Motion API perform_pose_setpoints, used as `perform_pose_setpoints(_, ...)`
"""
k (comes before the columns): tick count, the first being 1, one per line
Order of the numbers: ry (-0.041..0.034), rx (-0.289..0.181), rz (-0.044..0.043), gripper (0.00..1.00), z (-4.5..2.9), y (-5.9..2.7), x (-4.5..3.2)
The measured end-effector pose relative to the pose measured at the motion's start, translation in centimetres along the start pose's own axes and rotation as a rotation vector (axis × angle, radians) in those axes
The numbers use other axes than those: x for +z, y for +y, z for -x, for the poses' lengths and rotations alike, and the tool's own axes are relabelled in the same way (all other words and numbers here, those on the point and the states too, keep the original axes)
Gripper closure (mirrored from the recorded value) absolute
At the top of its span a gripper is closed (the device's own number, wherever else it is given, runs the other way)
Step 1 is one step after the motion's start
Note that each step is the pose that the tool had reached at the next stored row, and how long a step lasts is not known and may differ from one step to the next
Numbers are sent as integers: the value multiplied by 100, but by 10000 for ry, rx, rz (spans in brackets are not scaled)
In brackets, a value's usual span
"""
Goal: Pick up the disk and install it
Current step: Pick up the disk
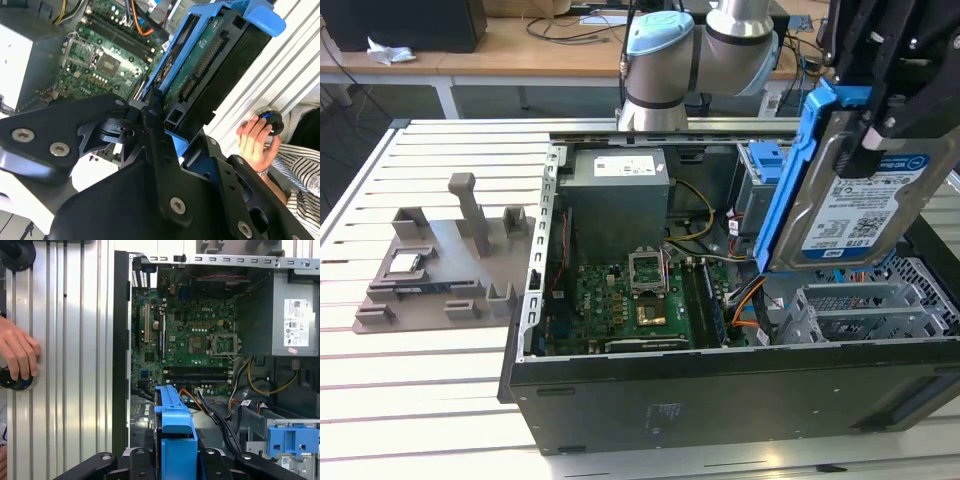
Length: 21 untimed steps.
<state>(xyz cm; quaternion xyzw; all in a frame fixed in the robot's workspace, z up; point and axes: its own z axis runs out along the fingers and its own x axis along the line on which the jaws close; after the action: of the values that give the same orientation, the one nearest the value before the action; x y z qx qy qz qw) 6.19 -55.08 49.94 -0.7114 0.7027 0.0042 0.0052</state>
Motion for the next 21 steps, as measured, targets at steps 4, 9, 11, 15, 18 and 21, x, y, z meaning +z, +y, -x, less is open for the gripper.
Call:
perform_pose_setpoints(4, 0, 1, 0, 63, -3, -213, 26)
perform_pose_setpoints(9, 2, 1, 0, 63, -7, -449, 83)
perform_pose_setpoints(11, 4, 1, 0, 63, -9, -554, 109)
perform_pose_setpoints(15, 1, 1, 0, 63, -15, -626, 122)
perform_pose_setpoints(18, 1, 1, -1, 63, -16, -626, 122)
perform_pose_setpoints(21, 1, 1, 0, 63, -16, -627, 122)
